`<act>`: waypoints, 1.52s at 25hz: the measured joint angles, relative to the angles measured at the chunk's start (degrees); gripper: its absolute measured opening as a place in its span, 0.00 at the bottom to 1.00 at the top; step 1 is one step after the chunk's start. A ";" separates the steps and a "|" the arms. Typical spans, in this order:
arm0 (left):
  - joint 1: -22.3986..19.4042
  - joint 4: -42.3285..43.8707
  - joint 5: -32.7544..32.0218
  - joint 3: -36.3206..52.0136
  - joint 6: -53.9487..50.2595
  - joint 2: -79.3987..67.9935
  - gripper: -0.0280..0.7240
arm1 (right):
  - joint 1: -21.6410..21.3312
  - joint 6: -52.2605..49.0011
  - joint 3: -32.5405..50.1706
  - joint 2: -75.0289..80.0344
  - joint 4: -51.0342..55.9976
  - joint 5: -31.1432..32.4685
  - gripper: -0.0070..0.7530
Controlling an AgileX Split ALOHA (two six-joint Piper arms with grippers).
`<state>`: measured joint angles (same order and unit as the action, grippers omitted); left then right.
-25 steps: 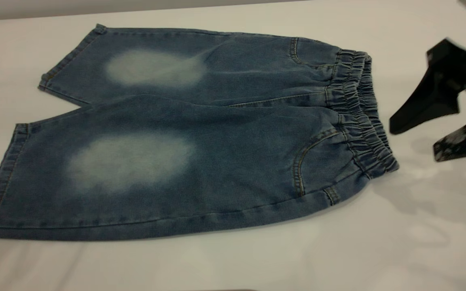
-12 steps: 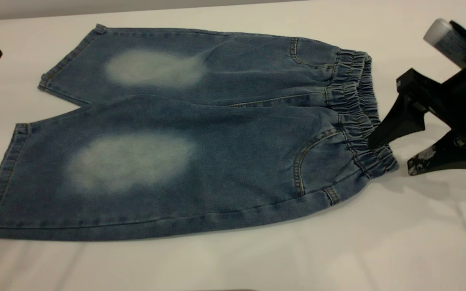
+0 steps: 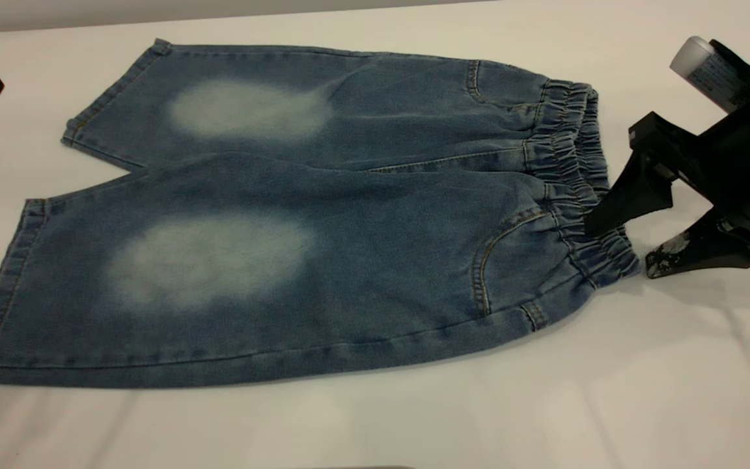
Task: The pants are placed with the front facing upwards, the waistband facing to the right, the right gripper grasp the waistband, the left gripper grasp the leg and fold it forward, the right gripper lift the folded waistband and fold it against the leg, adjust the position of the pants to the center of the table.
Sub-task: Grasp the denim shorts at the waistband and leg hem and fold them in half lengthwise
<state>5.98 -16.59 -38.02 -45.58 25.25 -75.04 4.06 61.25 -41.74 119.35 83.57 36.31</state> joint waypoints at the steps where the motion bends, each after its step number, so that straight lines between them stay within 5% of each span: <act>1: 0.00 0.00 0.00 0.00 -0.04 0.00 0.71 | 0.00 -0.29 0.00 0.00 -0.41 -0.17 0.68; 9: 0.00 -0.05 0.00 0.00 -0.11 0.00 0.71 | -0.04 -1.86 -0.17 1.83 -1.68 3.02 0.68; 21: 0.00 -0.63 -0.05 0.00 -0.11 0.00 0.71 | -0.04 9.94 -0.39 2.93 6.82 6.02 0.65; 32: 0.00 -0.66 -1.95 0.00 -0.16 0.00 0.71 | -0.04 10.26 -0.39 2.93 5.36 7.27 0.43; 38: 0.00 3.15 -1.96 1.69 -0.16 -0.23 0.71 | -0.04 10.88 -0.39 2.93 5.56 7.27 0.15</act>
<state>5.98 -13.44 -39.98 -43.89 25.09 -75.27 4.01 72.13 -42.14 122.29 89.13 43.57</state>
